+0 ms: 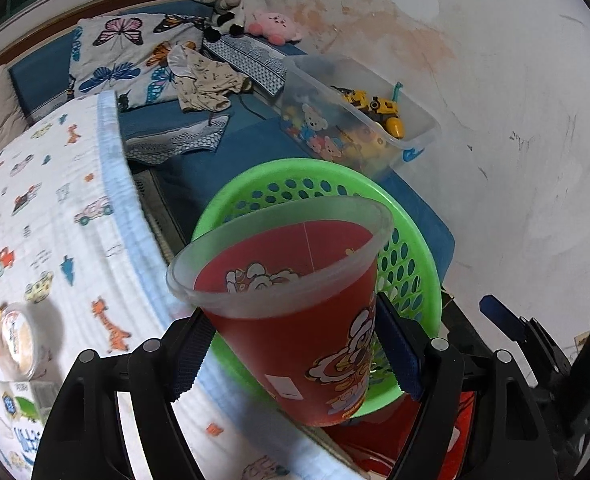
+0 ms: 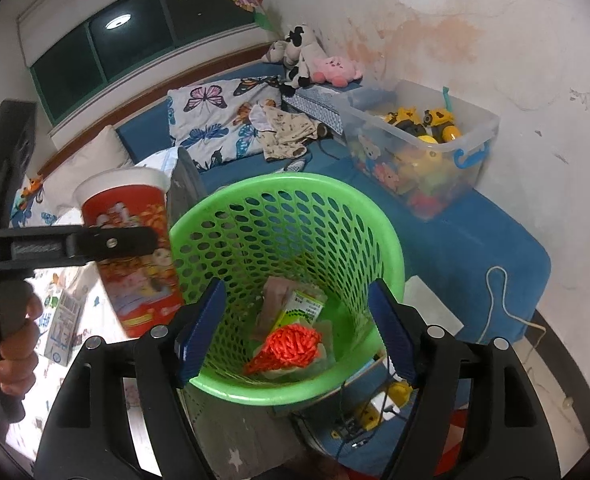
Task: Collect trash
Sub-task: 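Release the red net into the basket with the right tool while the left drops the red cup, then move both tools back from the basket toward the milk carton and clear tub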
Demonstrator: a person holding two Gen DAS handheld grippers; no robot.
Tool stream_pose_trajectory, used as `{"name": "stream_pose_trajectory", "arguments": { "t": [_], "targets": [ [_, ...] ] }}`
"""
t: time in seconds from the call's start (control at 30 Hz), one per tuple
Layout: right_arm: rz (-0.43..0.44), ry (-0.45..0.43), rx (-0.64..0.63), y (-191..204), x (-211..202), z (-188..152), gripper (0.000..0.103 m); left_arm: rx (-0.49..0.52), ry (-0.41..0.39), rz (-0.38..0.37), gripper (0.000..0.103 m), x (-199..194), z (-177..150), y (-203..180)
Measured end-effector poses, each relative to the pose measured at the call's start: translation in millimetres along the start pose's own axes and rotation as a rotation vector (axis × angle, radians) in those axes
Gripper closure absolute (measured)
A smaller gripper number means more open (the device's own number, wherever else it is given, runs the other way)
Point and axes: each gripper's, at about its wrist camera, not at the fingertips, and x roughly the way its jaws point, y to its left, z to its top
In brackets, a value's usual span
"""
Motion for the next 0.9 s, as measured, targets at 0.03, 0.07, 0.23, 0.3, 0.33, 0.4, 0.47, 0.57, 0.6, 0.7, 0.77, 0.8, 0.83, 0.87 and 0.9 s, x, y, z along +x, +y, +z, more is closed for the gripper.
{"name": "stream_pose_trajectory", "arguments": {
  "t": [0.03, 0.07, 0.23, 0.3, 0.33, 0.4, 0.47, 0.57, 0.6, 0.7, 0.77, 0.8, 0.83, 0.87, 0.9],
  "targets": [
    [0.001, 0.001, 0.001, -0.3, 0.2, -0.2, 0.029, 0.0, 0.006, 0.0, 0.028, 3.7, 0.6, -1.7],
    [0.002, 0.001, 0.002, -1.1, 0.4, -0.4, 0.029, -0.002, 0.013, -0.001, 0.027, 7.7, 0.8, -2.5],
    [0.007, 0.001, 0.007, -2.8, 0.2, -2.2, 0.029, -0.003, 0.023, -0.027, 0.019, 15.3, -1.5, -1.2],
    [0.009, 0.003, 0.009, -2.4, 0.3, -3.0, 0.029, 0.002, 0.022, -0.031, 0.019, 14.8, -4.1, -0.5],
    [0.011, 0.003, 0.009, -2.5, 0.2, -4.1, 0.029, 0.001, 0.023, -0.033, 0.019, 14.0, -5.5, 0.7],
    [0.014, 0.004, 0.008, -0.7, 0.1, -4.4, 0.029, -0.005, 0.021, -0.038, 0.019, 10.9, -8.0, 4.6],
    [0.02, 0.004, 0.007, 1.7, -0.4, -5.8, 0.029, -0.012, 0.014, -0.04, 0.018, 5.9, -12.2, 9.5],
    [0.03, 0.005, 0.001, 6.6, -1.3, -8.2, 0.029, -0.012, -0.003, -0.022, 0.019, -4.9, -20.4, 16.9],
    [0.034, 0.005, -0.002, 9.1, -1.6, -9.0, 0.029, -0.013, -0.012, -0.013, 0.018, -9.0, -23.1, 19.8],
    [0.05, 0.006, -0.009, 16.7, -2.0, -10.7, 0.029, -0.016, -0.035, 0.008, 0.019, -22.4, -32.8, 30.5],
    [0.058, 0.007, -0.016, 21.9, -2.1, -12.0, 0.029, -0.019, -0.049, 0.025, 0.019, -30.6, -38.9, 37.2],
    [0.064, 0.009, -0.021, 26.0, -1.9, -12.7, 0.029, -0.024, -0.06, 0.035, 0.019, -36.5, -43.8, 42.9],
    [0.071, 0.011, -0.026, 30.2, -1.4, -13.4, 0.029, -0.028, -0.066, 0.044, 0.019, -40.8, -46.9, 47.9],
    [0.076, 0.014, -0.03, 33.1, -0.6, -13.4, 0.029, -0.031, -0.071, 0.052, 0.019, -43.8, -48.9, 52.3],
    [0.083, 0.017, -0.037, 38.0, -0.1, -14.5, 0.029, -0.037, -0.082, 0.062, 0.019, -49.7, -53.6, 59.0]
  ]
}}
